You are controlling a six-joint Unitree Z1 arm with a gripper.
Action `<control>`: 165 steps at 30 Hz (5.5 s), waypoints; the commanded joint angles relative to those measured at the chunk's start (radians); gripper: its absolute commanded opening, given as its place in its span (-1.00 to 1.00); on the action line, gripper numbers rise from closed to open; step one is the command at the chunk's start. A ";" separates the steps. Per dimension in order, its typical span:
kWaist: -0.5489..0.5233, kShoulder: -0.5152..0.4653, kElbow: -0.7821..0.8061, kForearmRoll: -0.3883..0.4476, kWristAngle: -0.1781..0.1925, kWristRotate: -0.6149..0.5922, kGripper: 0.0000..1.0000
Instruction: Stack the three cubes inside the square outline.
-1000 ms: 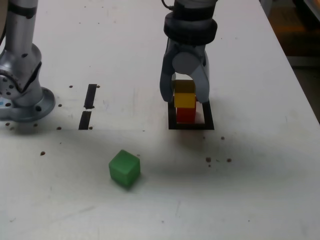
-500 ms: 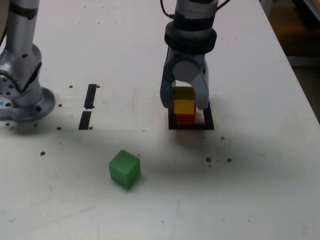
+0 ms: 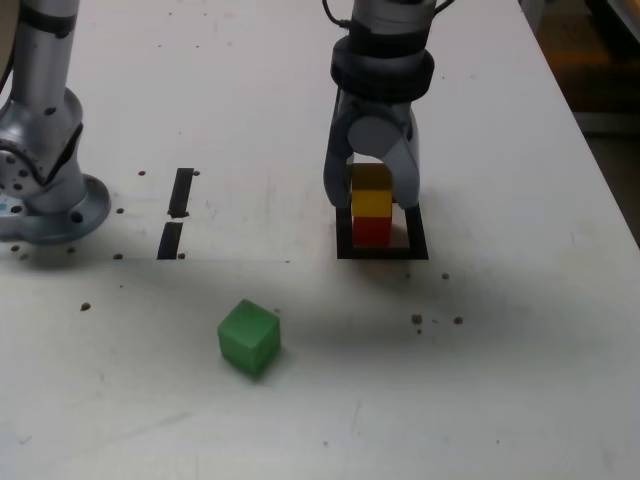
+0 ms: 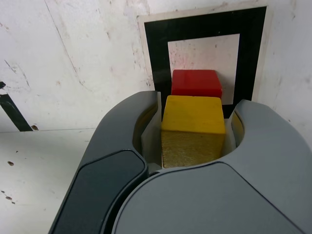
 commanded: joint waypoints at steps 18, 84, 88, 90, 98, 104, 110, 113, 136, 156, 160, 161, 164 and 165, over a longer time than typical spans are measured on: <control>0.003 -0.038 0.013 0.000 0.011 0.014 0.90; -0.552 -0.090 0.413 -0.299 -0.129 -0.027 0.70; -0.552 -0.080 0.419 -0.302 -0.135 -0.044 0.38; -0.552 -0.078 0.422 -0.306 -0.130 -0.057 0.13; -0.558 -0.078 0.417 -0.340 -0.094 -0.079 -0.71; -0.561 -0.086 0.419 -0.335 -0.074 -0.099 -0.77; -0.551 -0.123 0.425 -0.260 -0.045 -0.181 -0.77; -0.527 -0.156 0.405 -0.200 -0.029 -0.220 -0.77; -0.248 -0.174 -0.062 0.096 0.129 -0.180 -0.76; -0.101 -0.056 -0.136 0.132 0.114 -0.084 -0.77; -0.085 -0.043 -0.137 0.124 0.112 -0.083 -0.77; -0.081 -0.040 -0.138 0.121 0.112 -0.083 -0.77; -0.069 -0.032 -0.140 0.115 0.112 -0.083 -0.77; -0.065 -0.030 -0.140 0.114 0.112 -0.083 -0.77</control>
